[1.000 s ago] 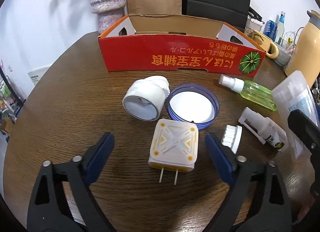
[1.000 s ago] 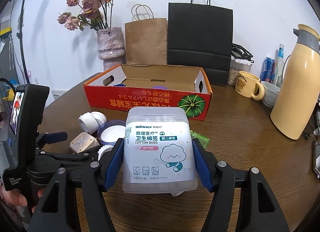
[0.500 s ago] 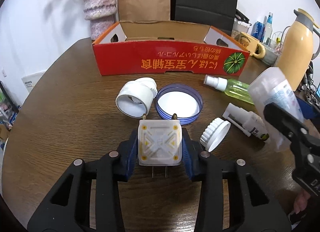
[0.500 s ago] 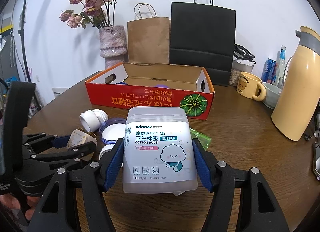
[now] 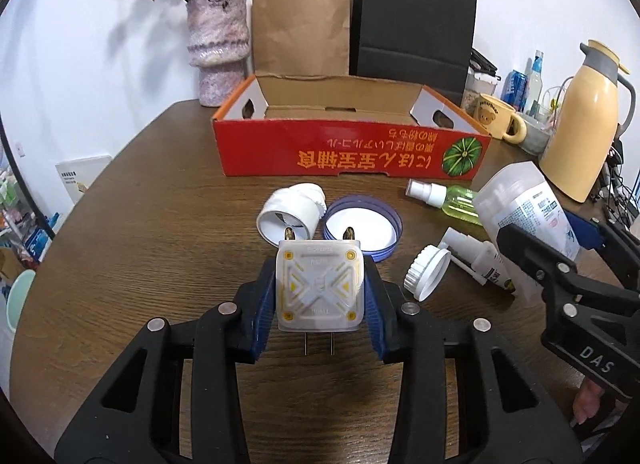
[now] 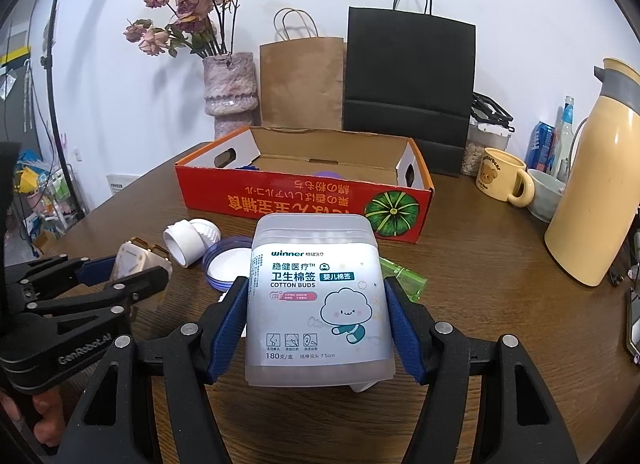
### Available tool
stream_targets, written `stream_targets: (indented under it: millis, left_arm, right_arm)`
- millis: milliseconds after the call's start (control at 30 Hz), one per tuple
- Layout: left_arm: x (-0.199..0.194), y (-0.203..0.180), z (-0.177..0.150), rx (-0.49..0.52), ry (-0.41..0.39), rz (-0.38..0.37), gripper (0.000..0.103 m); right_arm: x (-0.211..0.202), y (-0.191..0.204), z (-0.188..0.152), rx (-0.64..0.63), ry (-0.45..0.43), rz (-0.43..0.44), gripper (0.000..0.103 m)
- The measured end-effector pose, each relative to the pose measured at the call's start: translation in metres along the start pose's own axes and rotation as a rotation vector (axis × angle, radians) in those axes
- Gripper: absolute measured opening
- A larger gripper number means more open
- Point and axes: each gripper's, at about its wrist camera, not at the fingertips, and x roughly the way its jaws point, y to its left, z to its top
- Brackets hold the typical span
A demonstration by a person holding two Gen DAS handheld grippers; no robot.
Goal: Organize rigid objects
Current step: 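Carry the plug adapter and cotton-bud container over the box with both tools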
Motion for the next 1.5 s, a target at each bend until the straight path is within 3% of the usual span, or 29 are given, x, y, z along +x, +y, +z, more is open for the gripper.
stream_targets:
  millis: [867,1500]
  left_arm:
    - [-0.027,0.006,0.044,-0.01,-0.108,0.009,0.035]
    - [-0.005,0.014,0.089,-0.055,-0.145,0.03,0.035]
  right_arm:
    - [-0.01,0.006,0.037,0.012,-0.052,0.016,0.07]
    - [0.015,0.011,0.083,0.015,-0.106,0.008,0.071]
